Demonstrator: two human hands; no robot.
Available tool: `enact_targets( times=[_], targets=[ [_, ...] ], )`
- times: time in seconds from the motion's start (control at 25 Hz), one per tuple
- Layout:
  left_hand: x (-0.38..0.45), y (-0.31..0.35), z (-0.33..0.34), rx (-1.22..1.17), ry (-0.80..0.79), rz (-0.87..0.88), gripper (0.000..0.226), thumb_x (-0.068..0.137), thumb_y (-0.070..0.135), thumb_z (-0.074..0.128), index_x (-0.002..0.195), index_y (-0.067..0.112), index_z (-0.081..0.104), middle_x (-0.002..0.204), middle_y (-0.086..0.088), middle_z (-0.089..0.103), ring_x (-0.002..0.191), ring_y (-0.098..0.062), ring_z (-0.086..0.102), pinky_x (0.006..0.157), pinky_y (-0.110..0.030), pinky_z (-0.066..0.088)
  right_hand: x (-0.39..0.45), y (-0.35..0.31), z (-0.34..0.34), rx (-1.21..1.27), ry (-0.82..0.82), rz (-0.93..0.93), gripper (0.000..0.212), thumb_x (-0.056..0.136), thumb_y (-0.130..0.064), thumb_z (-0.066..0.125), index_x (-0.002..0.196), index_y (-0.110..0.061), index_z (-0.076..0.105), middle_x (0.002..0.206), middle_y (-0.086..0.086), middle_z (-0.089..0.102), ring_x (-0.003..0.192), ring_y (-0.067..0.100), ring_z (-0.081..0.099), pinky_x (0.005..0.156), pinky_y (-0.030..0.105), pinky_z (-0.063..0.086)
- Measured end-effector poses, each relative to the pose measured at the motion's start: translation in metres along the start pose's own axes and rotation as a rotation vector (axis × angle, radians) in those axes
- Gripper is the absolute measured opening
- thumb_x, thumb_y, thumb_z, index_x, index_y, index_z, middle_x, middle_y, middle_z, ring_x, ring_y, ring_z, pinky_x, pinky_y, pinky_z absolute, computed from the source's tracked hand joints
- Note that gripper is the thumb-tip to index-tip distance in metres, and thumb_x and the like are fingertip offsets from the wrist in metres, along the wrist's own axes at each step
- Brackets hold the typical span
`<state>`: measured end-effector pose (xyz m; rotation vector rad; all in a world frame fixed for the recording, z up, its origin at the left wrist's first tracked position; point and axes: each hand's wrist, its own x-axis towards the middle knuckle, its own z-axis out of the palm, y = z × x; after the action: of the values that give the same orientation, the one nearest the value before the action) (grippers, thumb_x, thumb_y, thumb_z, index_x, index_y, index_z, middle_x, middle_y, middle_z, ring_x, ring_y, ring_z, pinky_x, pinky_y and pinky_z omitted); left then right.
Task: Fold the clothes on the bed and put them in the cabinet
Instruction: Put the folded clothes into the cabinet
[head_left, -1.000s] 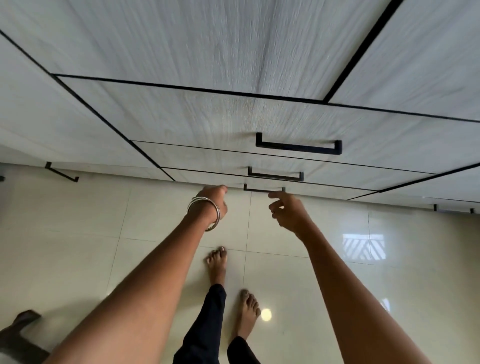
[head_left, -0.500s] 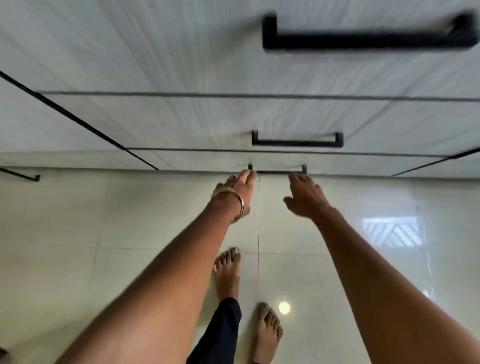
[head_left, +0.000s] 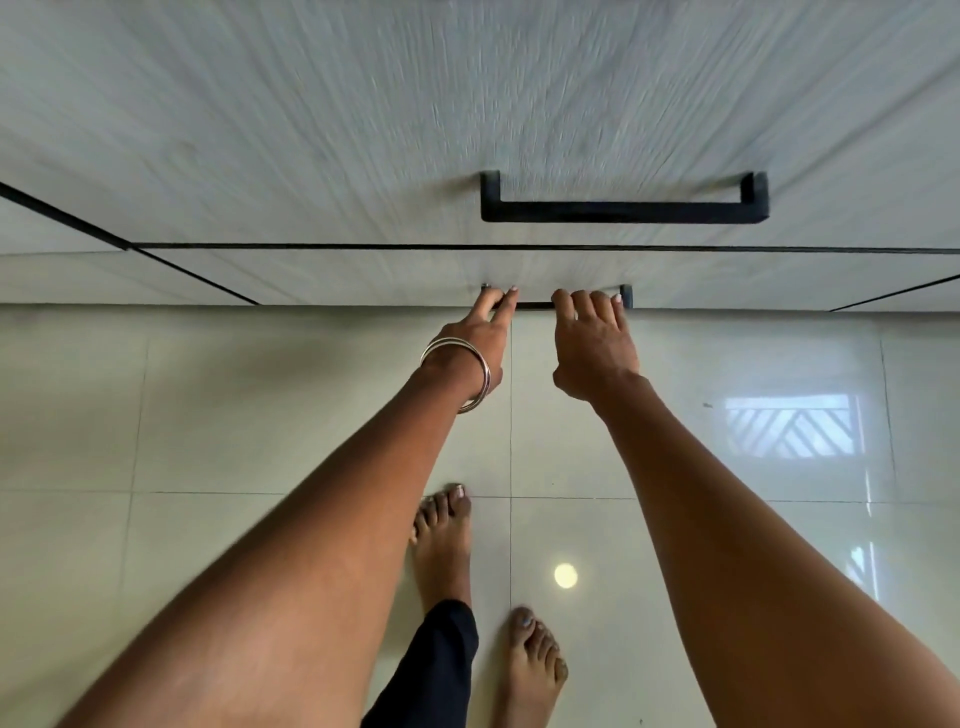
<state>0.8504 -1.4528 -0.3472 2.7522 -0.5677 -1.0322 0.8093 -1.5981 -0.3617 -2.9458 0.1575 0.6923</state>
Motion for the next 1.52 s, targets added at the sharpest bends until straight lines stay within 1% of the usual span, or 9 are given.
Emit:
enact_targets(
  times=[0.16, 0.44, 0.64, 0.72, 0.84, 0.92, 1.08, 1.32, 1.52],
  targets=[
    [0.006, 0.009, -0.009, -0.018, 0.003, -0.032, 0.081, 0.079, -0.004, 0.058, 0.148, 0.024, 0.025, 0.148, 0.003, 0.024, 0.108, -0.033, 0.055, 0.090, -0.039, 0.050, 0.004, -0.007, -0.005, 0.063, -0.053, 0.060, 0.071, 0.080, -0.017, 0.070, 0.140, -0.003, 0.033, 0.141, 0.015, 0.045, 0.139, 0.033, 0.029, 0.120, 0.041, 0.022],
    [-0.027, 0.015, 0.008, 0.050, -0.127, -0.072, 0.077, 0.082, 0.000, 0.057, 0.148, 0.024, 0.027, 0.154, 0.004, 0.020, 0.122, -0.033, 0.050, 0.100, -0.042, 0.047, -0.042, -0.018, 0.003, 0.131, -0.180, 0.097, 0.069, 0.084, -0.018, 0.063, 0.142, -0.001, 0.030, 0.143, 0.016, 0.042, 0.139, 0.032, 0.027, 0.118, 0.038, 0.025],
    [-0.088, 0.030, 0.047, 0.201, -0.507, -0.083, 0.069, 0.082, 0.006, 0.059, 0.147, 0.014, 0.035, 0.154, -0.005, 0.031, 0.129, -0.032, 0.048, 0.100, -0.042, 0.046, -0.126, -0.028, 0.014, 0.183, -0.554, 0.081, 0.074, 0.091, -0.020, 0.059, 0.151, -0.001, 0.021, 0.159, 0.020, 0.017, 0.148, 0.036, 0.012, 0.120, 0.041, 0.022],
    [-0.122, 0.038, 0.045, 0.216, -0.679, -0.090, 0.048, 0.085, 0.012, 0.056, 0.133, 0.016, 0.055, 0.135, -0.009, 0.053, 0.111, -0.031, 0.061, 0.087, -0.038, 0.052, -0.155, -0.026, -0.007, 0.329, -0.693, 0.084, 0.049, 0.093, -0.024, 0.058, 0.137, -0.003, 0.050, 0.146, 0.018, 0.046, 0.136, 0.033, 0.042, 0.108, 0.039, 0.041],
    [-0.172, 0.048, 0.024, 0.158, -0.454, -0.016, 0.030, 0.091, 0.015, 0.050, 0.120, 0.015, 0.059, 0.117, -0.009, 0.060, 0.104, -0.030, 0.061, 0.081, -0.037, 0.051, -0.189, -0.025, -0.040, 0.646, -0.461, 0.195, 0.015, 0.091, -0.014, 0.055, 0.094, -0.008, 0.069, 0.099, 0.012, 0.072, 0.095, 0.029, 0.067, 0.081, 0.035, 0.054],
    [-0.202, 0.040, 0.024, 0.087, -0.199, -0.044, 0.039, 0.095, 0.022, 0.048, 0.134, 0.020, 0.045, 0.138, -0.007, 0.044, 0.125, -0.030, 0.045, 0.095, -0.042, 0.043, -0.208, -0.022, -0.047, 0.548, -0.230, 0.207, 0.017, 0.092, -0.017, 0.054, 0.105, -0.014, 0.064, 0.112, 0.007, 0.065, 0.107, 0.027, 0.059, 0.086, 0.037, 0.050],
    [-0.243, 0.023, 0.046, -0.015, -0.533, -0.189, 0.069, 0.097, 0.029, 0.047, 0.153, 0.026, 0.007, 0.160, 0.000, 0.009, 0.147, -0.027, 0.007, 0.116, -0.045, 0.024, -0.252, -0.023, -0.027, 0.151, -0.529, 0.045, 0.051, 0.095, -0.025, 0.055, 0.142, -0.015, 0.038, 0.145, 0.006, 0.043, 0.137, 0.027, 0.035, 0.110, 0.043, 0.031],
    [-0.237, 0.035, 0.012, -0.076, -0.528, -0.265, 0.047, 0.098, 0.030, 0.045, 0.144, 0.021, 0.040, 0.144, -0.010, 0.044, 0.128, -0.029, 0.047, 0.103, -0.038, 0.043, -0.257, -0.019, -0.022, 0.235, -0.585, 0.063, 0.045, 0.094, -0.023, 0.055, 0.136, -0.012, 0.046, 0.139, 0.009, 0.052, 0.132, 0.029, 0.044, 0.105, 0.041, 0.040],
    [-0.272, 0.033, -0.060, -0.346, -0.349, -0.350, 0.042, 0.096, 0.032, 0.049, 0.138, 0.027, 0.049, 0.138, -0.012, 0.051, 0.120, -0.031, 0.053, 0.100, -0.036, 0.044, -0.250, -0.041, -0.113, 1.033, -0.451, 0.421, 0.026, 0.095, -0.015, 0.056, 0.120, -0.014, 0.062, 0.106, 0.011, 0.068, 0.090, 0.024, 0.065, 0.076, 0.032, 0.053]
  ],
)
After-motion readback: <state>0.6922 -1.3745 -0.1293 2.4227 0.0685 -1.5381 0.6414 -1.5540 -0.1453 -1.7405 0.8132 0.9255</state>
